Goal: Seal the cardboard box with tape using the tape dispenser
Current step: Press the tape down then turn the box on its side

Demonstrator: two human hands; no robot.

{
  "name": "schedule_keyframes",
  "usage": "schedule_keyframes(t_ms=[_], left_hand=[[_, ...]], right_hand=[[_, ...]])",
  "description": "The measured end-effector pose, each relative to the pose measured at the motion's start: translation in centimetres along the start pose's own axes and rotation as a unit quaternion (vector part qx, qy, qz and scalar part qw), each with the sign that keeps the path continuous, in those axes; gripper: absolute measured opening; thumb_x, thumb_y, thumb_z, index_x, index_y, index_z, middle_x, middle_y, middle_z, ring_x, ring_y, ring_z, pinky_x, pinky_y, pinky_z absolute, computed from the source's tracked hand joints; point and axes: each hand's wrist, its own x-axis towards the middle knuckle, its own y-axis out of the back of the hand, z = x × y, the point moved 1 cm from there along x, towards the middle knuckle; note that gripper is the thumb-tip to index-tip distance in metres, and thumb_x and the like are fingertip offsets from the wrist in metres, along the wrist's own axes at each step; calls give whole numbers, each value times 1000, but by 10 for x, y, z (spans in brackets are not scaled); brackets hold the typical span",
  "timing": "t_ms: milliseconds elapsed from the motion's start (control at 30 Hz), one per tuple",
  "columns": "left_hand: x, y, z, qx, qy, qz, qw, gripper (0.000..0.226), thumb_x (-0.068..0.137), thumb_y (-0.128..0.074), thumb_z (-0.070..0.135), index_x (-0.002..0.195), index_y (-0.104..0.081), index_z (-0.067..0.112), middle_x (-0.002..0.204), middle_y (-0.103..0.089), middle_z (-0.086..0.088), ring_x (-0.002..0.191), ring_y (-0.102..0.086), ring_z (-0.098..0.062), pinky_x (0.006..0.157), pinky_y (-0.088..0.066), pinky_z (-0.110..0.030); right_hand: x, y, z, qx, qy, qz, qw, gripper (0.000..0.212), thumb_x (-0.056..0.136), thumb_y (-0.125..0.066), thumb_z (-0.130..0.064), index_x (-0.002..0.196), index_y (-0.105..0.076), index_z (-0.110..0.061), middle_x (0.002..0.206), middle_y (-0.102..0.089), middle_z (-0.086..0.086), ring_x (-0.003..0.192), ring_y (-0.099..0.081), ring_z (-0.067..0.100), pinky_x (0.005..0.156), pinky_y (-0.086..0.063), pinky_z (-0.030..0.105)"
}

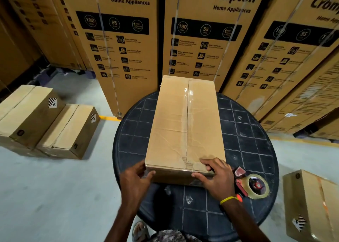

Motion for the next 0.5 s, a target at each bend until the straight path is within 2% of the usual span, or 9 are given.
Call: schedule_keyframes(t_ms=[67, 100, 133, 200, 267, 367, 433, 500], left_hand=[[0, -6, -2, -18, 17, -15, 1000, 56, 67, -94, 6, 119, -75, 15, 103, -77, 4, 88, -71, -2, 73, -48, 0], [2, -7, -5, -14, 19, -35, 999, 60, 66, -95, 8, 121, -74, 17, 105, -77, 7, 89, -70, 1, 75, -51, -4], [5, -9, -7, 3, 17, -57, 998, 63, 64, -97, 13, 122, -73, 20, 105, -77, 10, 89, -71, 2, 78, -56, -12], [10, -8, -11, 56, 13, -95, 994, 70, 59, -98, 24, 123, -71, 22, 99, -78, 9, 89, -73, -7, 82, -62, -32], [15, -2, -15, 41, 21, -130, 990, 75, 54, -99, 30, 123, -71, 24, 98, -79, 11, 91, -74, -11, 85, -62, -41], [19, 7, -17, 0, -3, -160, 987, 91, 51, -100, 42, 133, -66, 22, 115, -76, 10, 104, -72, -9, 98, -57, -42], [18, 13, -14, -1, -23, -110, 994, 100, 58, -98, 42, 145, -56, 15, 134, -66, -2, 121, -65, -18, 105, -51, -35], [19, 16, -12, -5, -59, -75, 995, 95, 62, -96, 41, 145, -56, 16, 141, -60, -5, 126, -62, -21, 101, -50, -27]], right_hand=[[0, 0, -1, 5, -6, -4, 1000, 56, 66, -76, -72, 105, -75, -32, 77, -51, -18, 76, -54, 11, 73, -48, 38], [0, 0, -2, 5, -7, -5, 1000, 56, 65, -76, -72, 105, -74, -32, 76, -51, -18, 76, -54, 11, 74, -49, 39], [1, -1, -2, 5, -7, -7, 1000, 56, 65, -77, -72, 105, -74, -32, 76, -51, -17, 76, -54, 11, 74, -49, 39], [2, 0, -3, 6, -4, -10, 1000, 57, 65, -76, -72, 105, -74, -32, 76, -50, -18, 76, -54, 10, 73, -49, 37], [3, 1, -4, 7, 0, -7, 1000, 57, 65, -76, -72, 104, -74, -31, 76, -50, -18, 75, -53, 9, 72, -49, 36], [3, 3, -6, 3, 0, -9, 1000, 55, 64, -77, -69, 105, -73, -32, 76, -50, -19, 75, -53, 8, 73, -50, 36], [3, 3, -6, -2, 0, -12, 1000, 57, 63, -78, -70, 106, -73, -33, 77, -50, -18, 76, -54, 9, 75, -51, 37], [1, 3, -6, -11, -1, -12, 1000, 61, 62, -77, -74, 108, -74, -33, 78, -52, -18, 77, -55, 10, 76, -50, 36]])
